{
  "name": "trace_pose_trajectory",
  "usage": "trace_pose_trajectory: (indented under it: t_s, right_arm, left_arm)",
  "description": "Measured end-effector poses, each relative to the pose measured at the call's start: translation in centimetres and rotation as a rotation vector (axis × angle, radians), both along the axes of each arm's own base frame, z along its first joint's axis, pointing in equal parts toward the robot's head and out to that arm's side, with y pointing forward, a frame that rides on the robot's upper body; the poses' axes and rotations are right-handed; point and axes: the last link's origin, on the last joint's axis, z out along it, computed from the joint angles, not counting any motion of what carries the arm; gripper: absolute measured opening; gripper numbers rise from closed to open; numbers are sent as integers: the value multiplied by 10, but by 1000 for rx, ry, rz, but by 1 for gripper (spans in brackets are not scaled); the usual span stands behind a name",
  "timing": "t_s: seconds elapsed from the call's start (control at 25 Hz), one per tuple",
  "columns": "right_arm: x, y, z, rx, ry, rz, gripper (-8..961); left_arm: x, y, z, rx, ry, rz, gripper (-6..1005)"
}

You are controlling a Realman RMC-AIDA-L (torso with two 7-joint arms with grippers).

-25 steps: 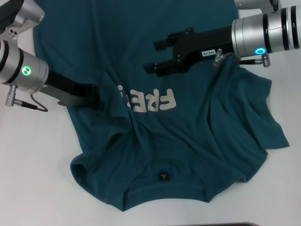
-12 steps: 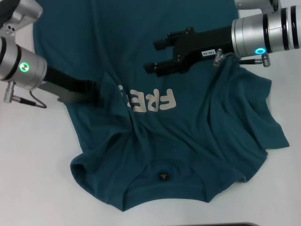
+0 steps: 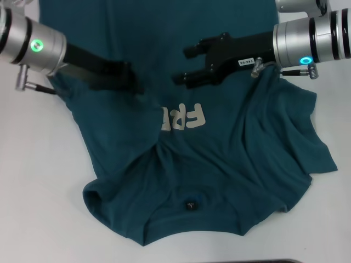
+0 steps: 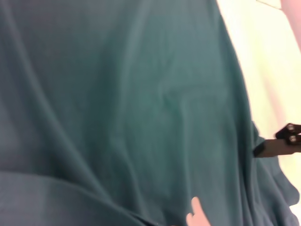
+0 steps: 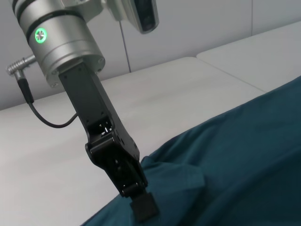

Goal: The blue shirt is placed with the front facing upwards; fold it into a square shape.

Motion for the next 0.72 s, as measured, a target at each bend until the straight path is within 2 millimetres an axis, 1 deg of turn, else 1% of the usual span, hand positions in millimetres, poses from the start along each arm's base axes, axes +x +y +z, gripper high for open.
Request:
trace_pose_trajectory:
  t_s: [0.08, 0.2, 0.44, 0.68, 0.72]
  right_arm:
    - [1, 0, 0, 3, -2, -4, 808]
    - [2, 0, 0, 3, -3, -9, 808]
    - [4, -1, 0, 3, -4, -15, 808]
    - [6, -1, 0, 4, -5, -17, 809]
    - [6, -1, 0, 4, -5, -17, 809]
  left_arm:
    - [8, 3, -4, -2, 3, -21, -1]
    - [14, 6, -12, -2, 12, -31, -1]
    - [12, 10, -25, 32, 21, -4, 0]
    - [12, 9, -31, 44, 10, 11, 56]
    - [12, 9, -32, 44, 6, 14, 98]
